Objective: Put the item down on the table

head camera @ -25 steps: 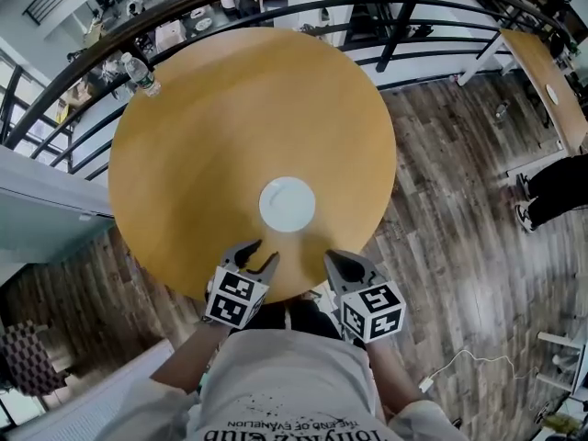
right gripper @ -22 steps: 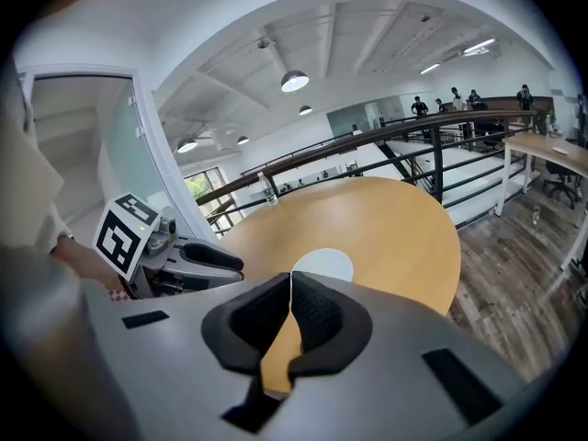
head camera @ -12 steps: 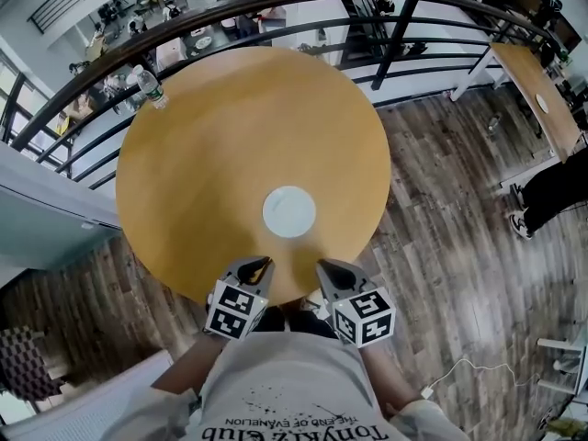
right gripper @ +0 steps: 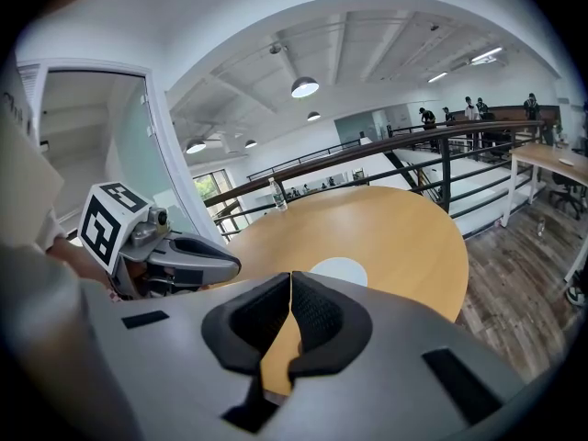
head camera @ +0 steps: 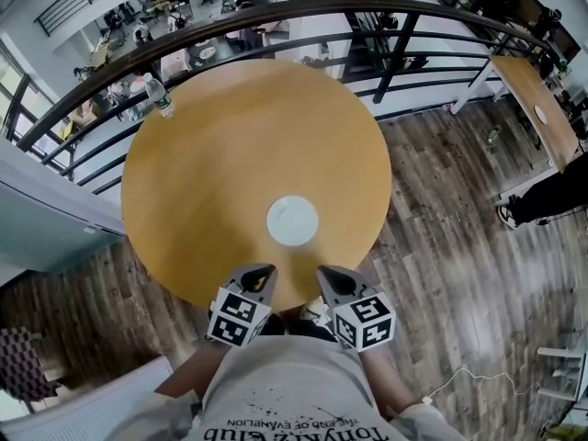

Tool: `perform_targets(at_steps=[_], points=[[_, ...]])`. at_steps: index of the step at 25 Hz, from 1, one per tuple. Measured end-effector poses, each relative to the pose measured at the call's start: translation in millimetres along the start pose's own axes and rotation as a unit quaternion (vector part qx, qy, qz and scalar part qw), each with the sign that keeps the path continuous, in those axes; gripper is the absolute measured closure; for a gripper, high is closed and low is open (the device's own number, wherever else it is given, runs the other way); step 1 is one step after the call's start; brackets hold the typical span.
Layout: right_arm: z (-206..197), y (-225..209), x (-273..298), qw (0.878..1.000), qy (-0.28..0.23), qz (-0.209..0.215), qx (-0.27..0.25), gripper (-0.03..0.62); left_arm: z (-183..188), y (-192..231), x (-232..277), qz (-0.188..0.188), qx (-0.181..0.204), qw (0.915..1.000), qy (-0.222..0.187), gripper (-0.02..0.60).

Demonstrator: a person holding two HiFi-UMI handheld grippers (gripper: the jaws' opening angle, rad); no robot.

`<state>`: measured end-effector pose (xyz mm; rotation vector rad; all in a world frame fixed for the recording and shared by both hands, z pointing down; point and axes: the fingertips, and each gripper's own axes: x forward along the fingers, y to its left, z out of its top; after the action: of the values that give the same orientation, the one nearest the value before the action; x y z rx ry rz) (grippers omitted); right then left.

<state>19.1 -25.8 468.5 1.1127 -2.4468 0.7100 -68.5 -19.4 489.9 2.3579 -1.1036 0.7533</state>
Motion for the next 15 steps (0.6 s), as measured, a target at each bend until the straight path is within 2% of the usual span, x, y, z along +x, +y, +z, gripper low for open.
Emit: perform_targets(at_steps=[6,15], points=[[2.8,7.3,-5.2,1.0,-0.003,0.015,0.002,0.568,-1.0,-0.2,-3.9,0.002,0.0,1.0,0.002,0.558],[-0.7,7.9,-3.1,1.0,0.004,0.014,-0.003,0.568,-0.4,2.9,-2.4,0.007,0.004,1.0,0.004,0.558]])
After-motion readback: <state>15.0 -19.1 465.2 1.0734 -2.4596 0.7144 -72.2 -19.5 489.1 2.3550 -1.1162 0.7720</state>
